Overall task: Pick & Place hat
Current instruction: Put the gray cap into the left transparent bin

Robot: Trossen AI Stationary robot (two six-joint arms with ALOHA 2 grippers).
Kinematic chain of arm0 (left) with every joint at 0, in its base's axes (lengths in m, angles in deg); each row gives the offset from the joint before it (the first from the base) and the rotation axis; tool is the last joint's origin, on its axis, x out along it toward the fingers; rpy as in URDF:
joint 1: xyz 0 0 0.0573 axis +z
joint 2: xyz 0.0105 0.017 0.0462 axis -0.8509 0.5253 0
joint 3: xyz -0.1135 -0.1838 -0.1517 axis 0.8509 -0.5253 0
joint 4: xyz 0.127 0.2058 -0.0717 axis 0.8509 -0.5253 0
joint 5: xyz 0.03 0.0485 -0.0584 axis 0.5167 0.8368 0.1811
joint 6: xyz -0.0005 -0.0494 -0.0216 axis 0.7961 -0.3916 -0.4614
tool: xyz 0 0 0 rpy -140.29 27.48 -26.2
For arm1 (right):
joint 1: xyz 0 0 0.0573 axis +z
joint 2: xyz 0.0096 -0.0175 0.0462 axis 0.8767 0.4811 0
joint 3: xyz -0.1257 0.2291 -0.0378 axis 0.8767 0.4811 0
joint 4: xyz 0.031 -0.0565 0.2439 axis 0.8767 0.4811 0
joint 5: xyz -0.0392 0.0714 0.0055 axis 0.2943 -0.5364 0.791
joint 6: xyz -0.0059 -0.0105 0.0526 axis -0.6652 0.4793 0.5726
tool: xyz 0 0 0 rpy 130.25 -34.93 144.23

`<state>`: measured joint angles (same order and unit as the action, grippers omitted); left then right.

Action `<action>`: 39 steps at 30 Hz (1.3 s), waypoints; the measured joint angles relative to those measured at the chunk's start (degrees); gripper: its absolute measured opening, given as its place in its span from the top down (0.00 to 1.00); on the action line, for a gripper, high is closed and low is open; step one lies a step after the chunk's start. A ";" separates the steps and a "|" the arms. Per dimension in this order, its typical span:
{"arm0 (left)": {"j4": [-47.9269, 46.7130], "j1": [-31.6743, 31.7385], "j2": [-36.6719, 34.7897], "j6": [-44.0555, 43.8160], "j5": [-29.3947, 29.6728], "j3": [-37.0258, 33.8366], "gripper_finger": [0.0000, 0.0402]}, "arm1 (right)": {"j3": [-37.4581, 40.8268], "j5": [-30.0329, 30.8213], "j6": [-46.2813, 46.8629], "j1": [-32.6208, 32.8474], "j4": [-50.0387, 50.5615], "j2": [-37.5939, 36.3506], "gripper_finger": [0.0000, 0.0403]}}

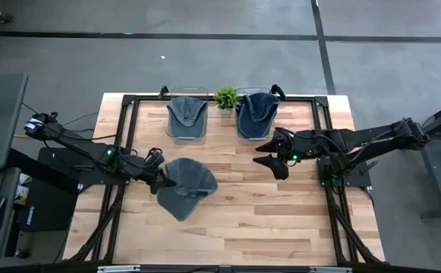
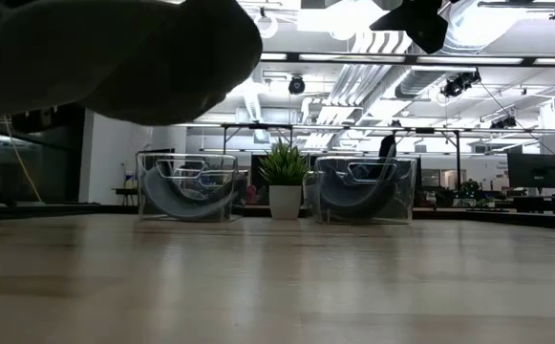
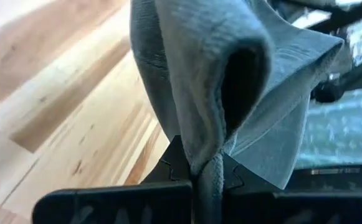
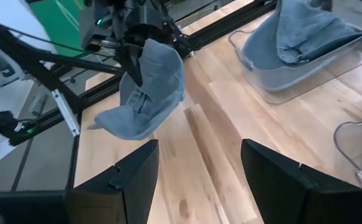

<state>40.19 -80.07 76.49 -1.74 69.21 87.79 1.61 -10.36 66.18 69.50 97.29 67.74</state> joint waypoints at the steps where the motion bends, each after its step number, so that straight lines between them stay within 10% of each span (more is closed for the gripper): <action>1: 0.00 0.00 -0.49 -0.46 1.00 0.00 1.00 | 0.00 0.43 0.02 0.00 -0.02 0.00 0.45; 16: -3.06 0.51 -8.31 4.99 23.44 5.52 1.00 | 0.00 7.50 1.96 -0.02 -1.73 0.00 0.45; 25: -10.88 15.69 -8.31 12.21 24.76 11.36 1.00 | 0.00 12.93 2.43 -0.01 -4.80 0.00 0.45; 39: -7.91 52.45 -3.57 23.32 -1.21 11.74 1.00 | 0.00 14.57 1.30 -2.11 -7.63 -0.02 0.45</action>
<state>32.28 -27.62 72.92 21.58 68.00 99.52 1.61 4.21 67.48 67.39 89.66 67.72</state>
